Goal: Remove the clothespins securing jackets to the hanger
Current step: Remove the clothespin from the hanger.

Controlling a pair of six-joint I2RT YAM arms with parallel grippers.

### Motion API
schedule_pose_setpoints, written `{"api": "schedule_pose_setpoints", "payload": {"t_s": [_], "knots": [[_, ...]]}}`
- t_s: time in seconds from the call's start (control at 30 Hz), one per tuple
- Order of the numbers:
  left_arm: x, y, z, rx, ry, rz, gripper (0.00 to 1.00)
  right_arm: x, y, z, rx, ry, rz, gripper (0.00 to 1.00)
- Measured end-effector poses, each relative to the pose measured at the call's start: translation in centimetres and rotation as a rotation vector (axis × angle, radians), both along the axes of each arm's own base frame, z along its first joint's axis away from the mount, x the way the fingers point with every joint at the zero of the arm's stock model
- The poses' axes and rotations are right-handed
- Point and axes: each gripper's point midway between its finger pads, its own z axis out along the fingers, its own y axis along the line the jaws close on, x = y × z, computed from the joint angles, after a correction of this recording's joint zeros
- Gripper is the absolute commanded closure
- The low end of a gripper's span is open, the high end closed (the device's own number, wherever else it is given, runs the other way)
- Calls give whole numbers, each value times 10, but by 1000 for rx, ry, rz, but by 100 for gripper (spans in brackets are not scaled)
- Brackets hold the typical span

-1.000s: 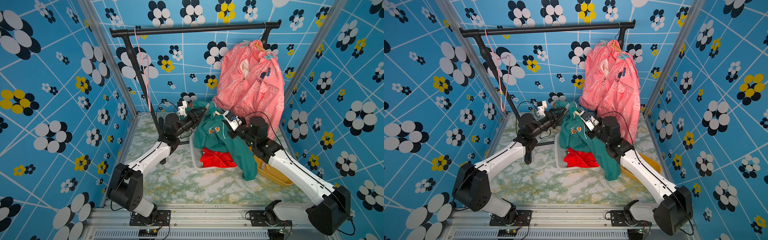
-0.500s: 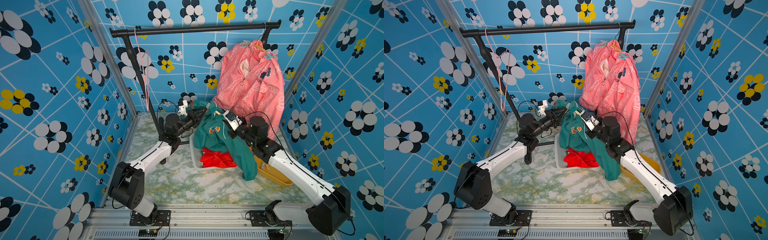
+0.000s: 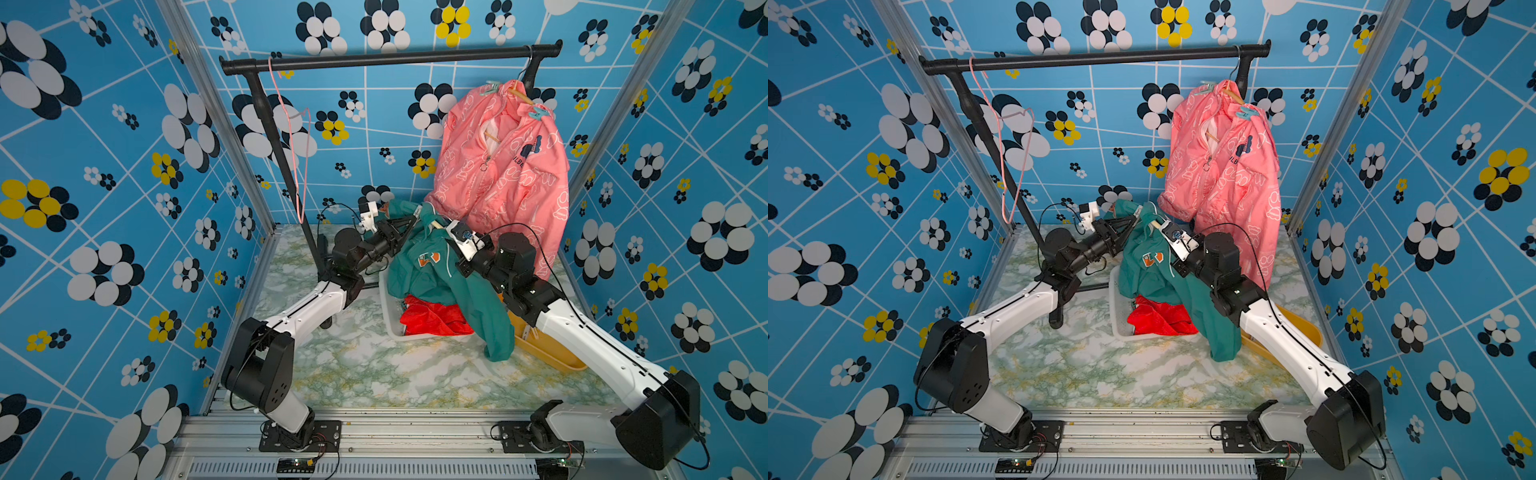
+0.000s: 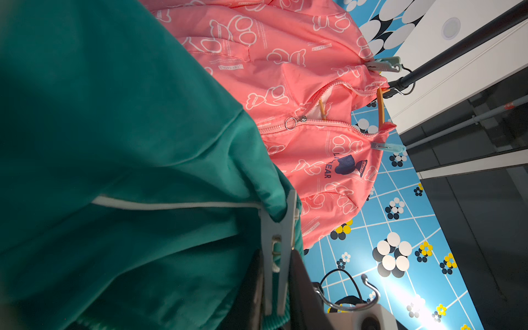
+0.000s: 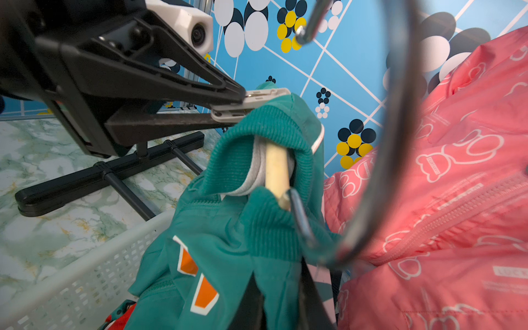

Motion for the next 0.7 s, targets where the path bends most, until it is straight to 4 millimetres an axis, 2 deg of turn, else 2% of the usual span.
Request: {"api": "schedule_pose_setpoints", "payload": {"t_s": [0.47,0.63,0.7], "knots": [[-8,1,13,-8,-90,-17,100,1,0,8,15,-30,-2,100],[-23,11,13,64,-136,12,100,4,2,7,18,-31,0,100],[-38,17,22,114,-190,27,100,11,-3,5,19,-24,-36,100]]}}
